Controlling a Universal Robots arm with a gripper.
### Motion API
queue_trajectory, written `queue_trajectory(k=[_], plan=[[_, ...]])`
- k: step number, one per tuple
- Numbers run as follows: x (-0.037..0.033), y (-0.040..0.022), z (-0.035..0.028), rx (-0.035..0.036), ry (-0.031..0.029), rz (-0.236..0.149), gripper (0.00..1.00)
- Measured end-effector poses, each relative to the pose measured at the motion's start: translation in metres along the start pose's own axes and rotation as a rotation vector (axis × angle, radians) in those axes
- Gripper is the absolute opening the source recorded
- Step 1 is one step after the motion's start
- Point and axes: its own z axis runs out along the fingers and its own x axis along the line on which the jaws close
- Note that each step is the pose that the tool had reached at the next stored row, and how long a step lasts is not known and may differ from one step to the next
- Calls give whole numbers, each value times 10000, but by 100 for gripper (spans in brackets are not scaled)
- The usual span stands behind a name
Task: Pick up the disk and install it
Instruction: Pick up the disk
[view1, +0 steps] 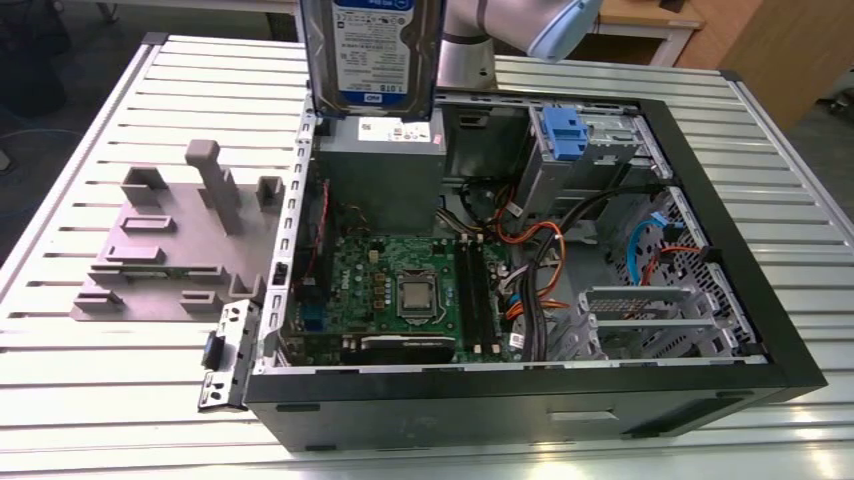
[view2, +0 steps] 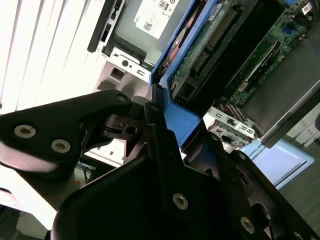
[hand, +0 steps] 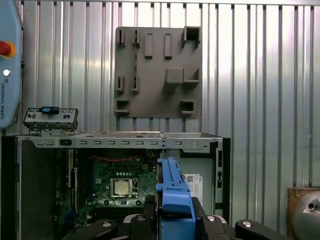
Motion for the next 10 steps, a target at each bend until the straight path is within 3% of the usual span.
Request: queue_trajectory(k=[6, 10], plan=[[59, -12, 8, 1, 4, -1, 36], [61, -48, 16, 5, 48, 0, 36]])
